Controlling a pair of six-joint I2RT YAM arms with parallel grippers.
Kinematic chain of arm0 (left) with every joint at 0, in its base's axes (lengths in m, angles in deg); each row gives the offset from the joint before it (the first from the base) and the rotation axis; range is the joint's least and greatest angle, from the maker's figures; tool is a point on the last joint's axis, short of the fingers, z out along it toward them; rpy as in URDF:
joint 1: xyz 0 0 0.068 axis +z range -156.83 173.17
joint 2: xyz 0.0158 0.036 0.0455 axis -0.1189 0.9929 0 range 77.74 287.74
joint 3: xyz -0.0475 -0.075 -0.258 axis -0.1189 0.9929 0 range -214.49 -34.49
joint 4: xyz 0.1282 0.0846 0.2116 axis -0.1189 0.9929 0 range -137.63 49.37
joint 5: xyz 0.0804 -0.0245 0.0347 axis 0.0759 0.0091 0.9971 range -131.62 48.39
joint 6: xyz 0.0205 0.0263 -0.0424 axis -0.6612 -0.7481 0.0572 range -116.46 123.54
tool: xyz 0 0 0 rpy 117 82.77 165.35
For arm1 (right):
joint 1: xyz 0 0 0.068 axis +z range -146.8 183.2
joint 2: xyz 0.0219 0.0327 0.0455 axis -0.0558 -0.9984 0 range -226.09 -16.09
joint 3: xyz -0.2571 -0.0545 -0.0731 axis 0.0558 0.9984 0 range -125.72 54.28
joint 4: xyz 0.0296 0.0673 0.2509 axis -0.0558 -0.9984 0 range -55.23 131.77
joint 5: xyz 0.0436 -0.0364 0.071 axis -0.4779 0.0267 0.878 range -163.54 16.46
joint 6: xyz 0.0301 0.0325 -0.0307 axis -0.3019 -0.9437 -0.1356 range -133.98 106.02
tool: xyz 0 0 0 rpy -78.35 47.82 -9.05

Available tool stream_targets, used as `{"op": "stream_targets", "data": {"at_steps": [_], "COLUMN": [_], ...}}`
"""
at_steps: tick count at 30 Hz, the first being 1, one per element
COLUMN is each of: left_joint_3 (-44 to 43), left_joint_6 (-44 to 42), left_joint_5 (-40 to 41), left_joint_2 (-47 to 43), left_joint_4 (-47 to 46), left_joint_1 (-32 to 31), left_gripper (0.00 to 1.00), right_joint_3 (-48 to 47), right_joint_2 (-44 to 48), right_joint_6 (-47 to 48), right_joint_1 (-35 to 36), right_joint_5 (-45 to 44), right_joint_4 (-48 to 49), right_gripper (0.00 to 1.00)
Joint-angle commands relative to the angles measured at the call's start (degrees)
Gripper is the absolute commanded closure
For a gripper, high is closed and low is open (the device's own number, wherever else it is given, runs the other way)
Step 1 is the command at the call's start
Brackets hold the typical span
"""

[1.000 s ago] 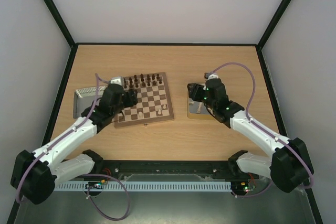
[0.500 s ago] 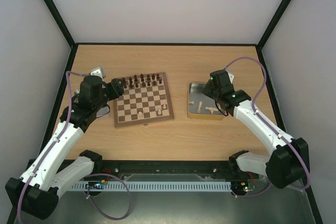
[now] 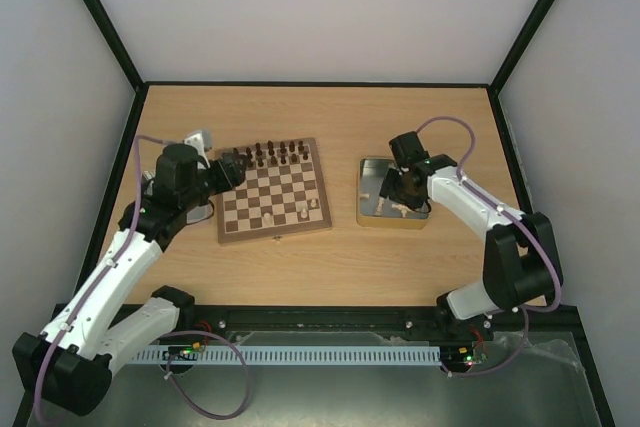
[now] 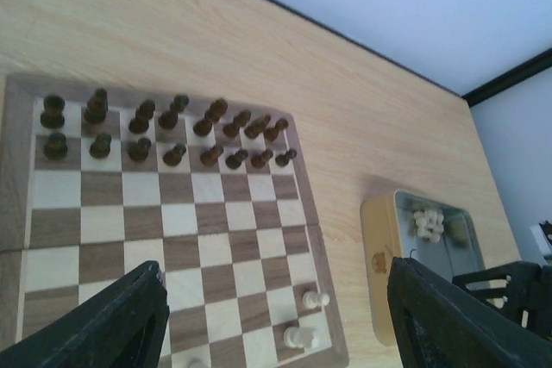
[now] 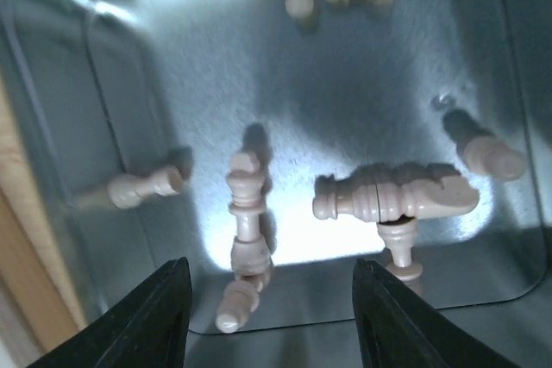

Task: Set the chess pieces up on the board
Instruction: Pick up the chess piece from the storage box.

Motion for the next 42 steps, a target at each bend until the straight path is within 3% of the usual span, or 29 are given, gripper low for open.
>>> {"op": "stream_targets", "data": {"at_steps": [1,11,17,21,27,37,42], "left_joint_3": [5.2,8.4,8.8,9.0,9.2,9.7,10.2], "left_joint_6": [-1.1,-3.0,-2.9,-2.9,-2.6,-0.6,1.1], "left_joint_5": [-4.6,-4.7,-2.8,-3.2,-4.5,-12.0,-14.7], "left_joint_2": [-1.3,-1.6,-0.4,0.8,2.5,4.9,5.0], "left_joint_4": [-3.9,-6.6,-7.8,-8.5,-10.0,-15.5,-18.0], "left_joint_1": [0.3,0.3,0.3,0.3,0.3,0.1,-1.1], "left_gripper": [0.29,0.29,0.29,0.29,0.29,0.28,0.28], "right_joint_3": [2.4,-3.8,-4.7,-3.9,-4.1,-3.2,-0.8], "right_joint_2": [-3.5,-14.2,-16.9,-17.5,-18.3,-4.9,1.3], "right_joint_6": [3.1,5.6,6.2,6.9,6.5,1.1,-0.1], "right_joint_1": [0.5,1.0,1.2,1.2,1.2,1.2,1.7], "right_joint_5": [3.8,2.3,0.6,0.4,0.9,-2.2,0.5], "right_joint_4": [3.7,5.7,4.3,3.5,3.9,20.7,27.3], "right_gripper": [0.5,0.57,0.72,0.74,0.9,0.9,0.9]}}
